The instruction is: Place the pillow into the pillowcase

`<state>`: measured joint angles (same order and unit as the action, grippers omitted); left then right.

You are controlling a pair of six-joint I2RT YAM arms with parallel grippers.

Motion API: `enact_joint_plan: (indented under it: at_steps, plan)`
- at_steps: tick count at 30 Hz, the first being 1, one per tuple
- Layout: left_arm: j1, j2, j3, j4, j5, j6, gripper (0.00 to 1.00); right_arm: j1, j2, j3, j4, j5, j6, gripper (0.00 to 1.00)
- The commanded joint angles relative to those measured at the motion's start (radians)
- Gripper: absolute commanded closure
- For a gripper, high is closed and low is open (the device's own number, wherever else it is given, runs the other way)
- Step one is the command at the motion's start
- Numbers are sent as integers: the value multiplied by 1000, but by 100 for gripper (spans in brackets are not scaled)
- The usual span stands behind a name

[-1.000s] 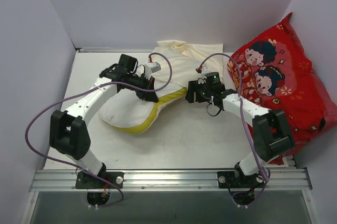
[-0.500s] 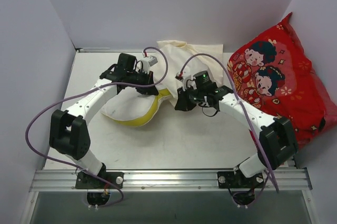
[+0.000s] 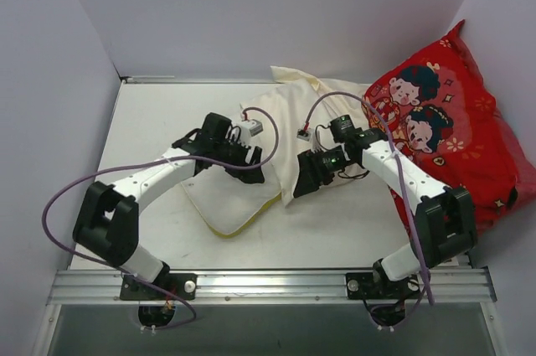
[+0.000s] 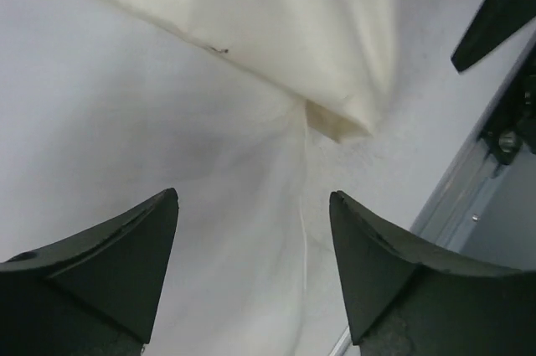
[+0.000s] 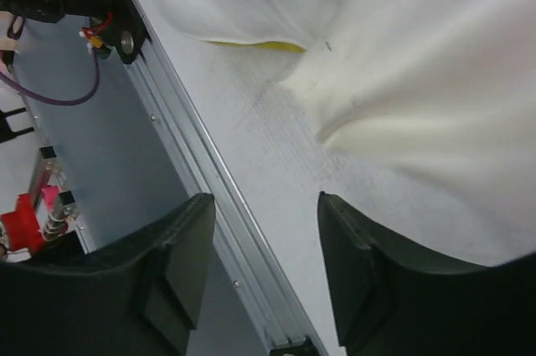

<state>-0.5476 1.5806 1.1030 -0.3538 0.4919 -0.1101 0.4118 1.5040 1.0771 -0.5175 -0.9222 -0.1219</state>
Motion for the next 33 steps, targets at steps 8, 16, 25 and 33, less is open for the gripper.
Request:
enact_joint_plan:
  at_steps: [8,16,25,33]
  plan:
    - [418,-91,217,-283,125,352,12,25,157,452,-139,273,-35,38]
    - [578,235,400,-405,57,527,3,85,497,782,-107,493,60,38]
    - [578,442,491,-468,105,626,3,125,618,604,-90,505,122,42]
    - [480,446,469,-536,195,739,95,131,454,480,-29,320,162,43]
